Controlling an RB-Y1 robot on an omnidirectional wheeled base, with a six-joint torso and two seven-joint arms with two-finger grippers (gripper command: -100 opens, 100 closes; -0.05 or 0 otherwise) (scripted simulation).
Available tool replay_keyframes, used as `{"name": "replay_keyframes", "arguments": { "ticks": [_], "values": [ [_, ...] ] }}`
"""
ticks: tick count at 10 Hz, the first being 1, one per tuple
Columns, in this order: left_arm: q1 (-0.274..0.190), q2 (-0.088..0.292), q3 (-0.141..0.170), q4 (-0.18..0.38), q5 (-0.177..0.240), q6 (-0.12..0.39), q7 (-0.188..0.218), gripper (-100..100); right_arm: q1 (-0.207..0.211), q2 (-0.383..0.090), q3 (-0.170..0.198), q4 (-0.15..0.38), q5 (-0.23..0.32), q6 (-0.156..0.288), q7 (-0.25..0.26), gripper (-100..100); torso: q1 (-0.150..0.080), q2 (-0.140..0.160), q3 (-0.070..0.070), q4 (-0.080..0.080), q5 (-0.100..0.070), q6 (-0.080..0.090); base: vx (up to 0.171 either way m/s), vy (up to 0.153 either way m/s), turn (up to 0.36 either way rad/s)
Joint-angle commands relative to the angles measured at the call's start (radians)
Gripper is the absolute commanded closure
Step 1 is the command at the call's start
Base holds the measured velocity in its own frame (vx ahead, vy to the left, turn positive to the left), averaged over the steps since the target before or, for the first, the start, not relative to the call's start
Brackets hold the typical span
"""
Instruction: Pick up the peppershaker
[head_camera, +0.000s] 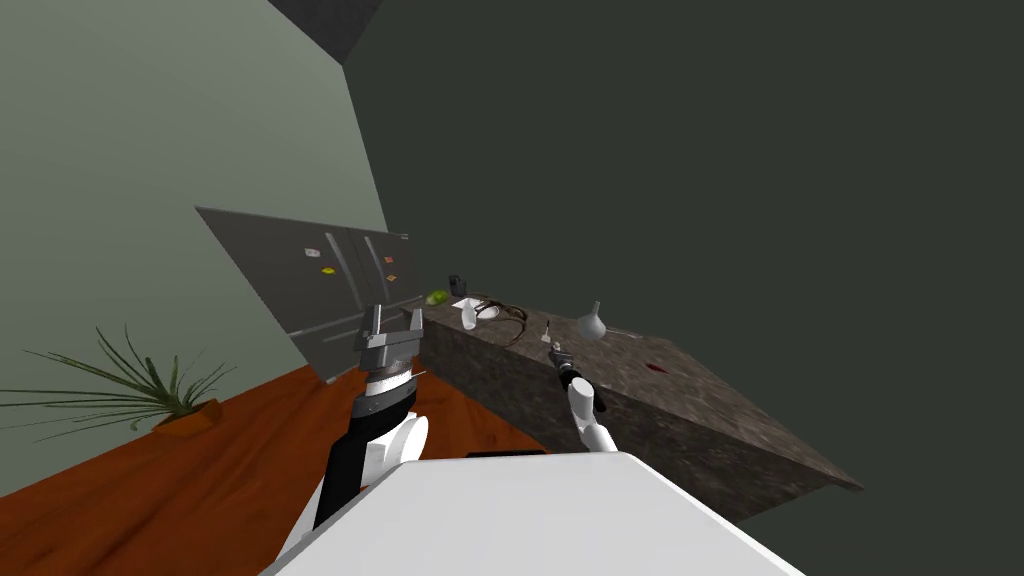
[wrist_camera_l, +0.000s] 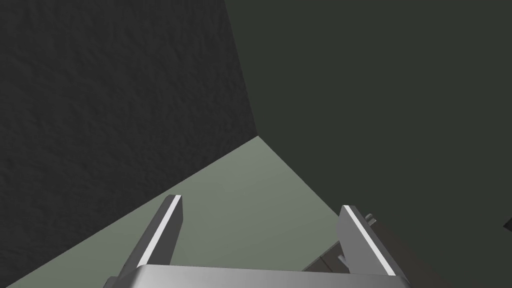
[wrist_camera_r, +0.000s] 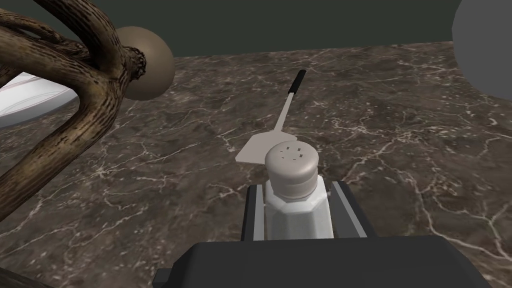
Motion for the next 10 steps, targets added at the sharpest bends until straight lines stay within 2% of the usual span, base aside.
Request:
{"name": "replay_keyframes", "arguments": {
  "ticks": [1,3,4,5,6,8,9,10],
  "values": [
    [0.0,0.0,0.0,0.0,0.0,0.0,0.0,0,0.027,0.01,-0.011,-0.017,-0.015,0.05,0.028,100,0.0,0.0,0.0,0.0,0.0,0.0,0.067,0.054,-0.031],
    [0.0,0.0,0.0,0.0,0.0,0.0,0.0,0,0.027,0.01,-0.011,-0.017,-0.015,0.057,0.028,100,-0.002,0.0,-0.001,-0.003,-0.004,-0.005,0.006,0.003,0.027],
    [0.0,0.0,0.0,0.0,0.0,0.0,0.0,0,0.074,0.008,-0.025,-0.072,-0.039,0.113,0.064,100,-0.003,0.001,-0.002,-0.004,-0.005,-0.006,0.083,0.073,-0.328],
    [0.0,0.0,0.0,0.0,0.0,0.0,0.0,0,0.101,0.008,-0.025,-0.099,-0.044,0.141,0.076,100,0.001,-0.003,-0.004,-0.005,-0.004,-0.003,0.107,0.114,-0.197],
    [0.0,0.0,0.0,0.0,0.0,0.0,0.0,0,0.111,0.008,-0.025,-0.099,-0.096,0.157,0.112,100,0.004,-0.005,-0.005,-0.005,-0.004,-0.006,0.074,0.068,0.03],
    [0.0,0.0,0.0,0.0,0.0,0.0,0.0,0,0.178,0.006,-0.039,-0.168,-0.146,0.208,0.161,100,0.004,-0.008,-0.007,-0.005,-0.004,-0.005,0.14,0.105,-0.224],
    [0.0,0.0,0.0,0.0,0.0,0.0,0.0,0,0.196,0.006,-0.039,-0.18,-0.176,0.238,0.195,100,0.004,-0.009,-0.007,-0.006,-0.004,-0.006,0.066,0.058,-0.025],
    [0.0,0.0,0.0,0.0,0.0,0.0,0.0,0,0.196,0.006,-0.039,-0.18,-0.176,0.256,0.195,100,0.001,-0.006,-0.006,-0.005,-0.005,-0.007,0.005,0.01,0.027]
  ]
}}
